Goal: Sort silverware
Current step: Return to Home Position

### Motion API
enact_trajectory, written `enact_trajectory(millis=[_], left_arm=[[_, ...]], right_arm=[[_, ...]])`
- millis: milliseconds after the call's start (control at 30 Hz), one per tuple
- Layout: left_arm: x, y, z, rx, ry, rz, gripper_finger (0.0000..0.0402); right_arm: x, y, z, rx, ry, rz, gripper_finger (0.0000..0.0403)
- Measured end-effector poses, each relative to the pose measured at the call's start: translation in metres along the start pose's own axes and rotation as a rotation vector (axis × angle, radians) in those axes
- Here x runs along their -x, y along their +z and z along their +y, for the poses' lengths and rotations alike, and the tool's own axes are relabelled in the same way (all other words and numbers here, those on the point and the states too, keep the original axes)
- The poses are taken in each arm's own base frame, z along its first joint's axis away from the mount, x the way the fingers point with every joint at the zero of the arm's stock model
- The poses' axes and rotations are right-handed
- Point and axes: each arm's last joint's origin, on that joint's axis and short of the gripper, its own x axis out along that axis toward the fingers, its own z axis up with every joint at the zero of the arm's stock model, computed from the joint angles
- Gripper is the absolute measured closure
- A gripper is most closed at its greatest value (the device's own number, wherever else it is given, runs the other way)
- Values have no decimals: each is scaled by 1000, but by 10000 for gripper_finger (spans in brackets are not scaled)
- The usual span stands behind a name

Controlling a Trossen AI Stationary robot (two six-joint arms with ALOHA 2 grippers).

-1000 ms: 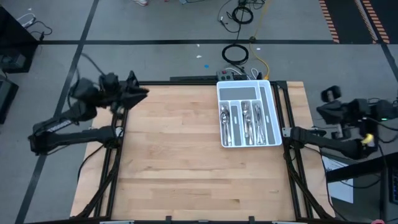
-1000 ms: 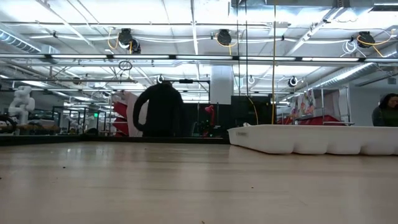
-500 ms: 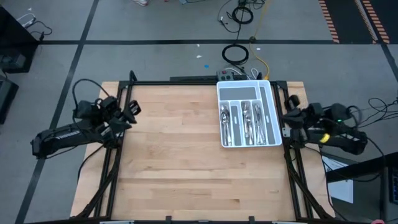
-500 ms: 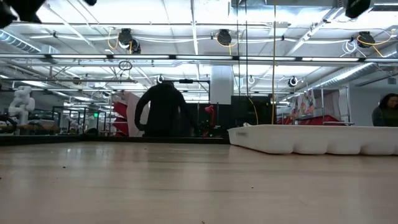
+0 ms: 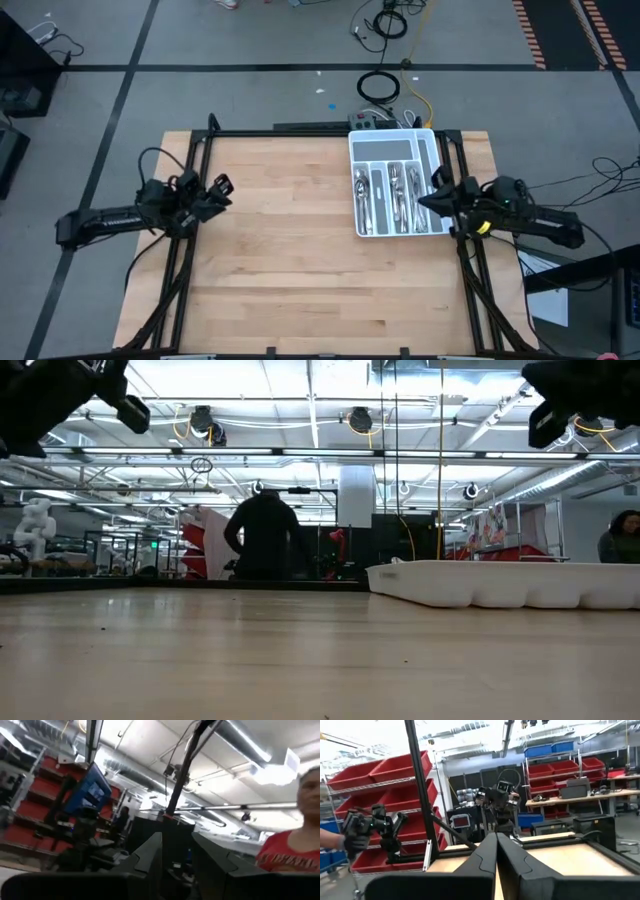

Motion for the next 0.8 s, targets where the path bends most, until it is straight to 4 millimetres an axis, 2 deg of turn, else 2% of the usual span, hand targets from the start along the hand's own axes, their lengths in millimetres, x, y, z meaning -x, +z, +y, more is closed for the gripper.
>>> enact_trajectory(millis=[100,333,633,800], left_arm=[[-1,-6,2,-63,33,31,295],[1,-29,16,-14,367,123,295],[-2,-36,8,-22,292,186,295],[-1,-43,8,-21,368,223,295]], right_arm=[[-2,-13,-3,-23,0,15,403],[-3,-51,-13,-29,-15,56,403],[-3,-53,-15,-1,-57,78,403],[-3,-53,-15,-11,-73,77,403]])
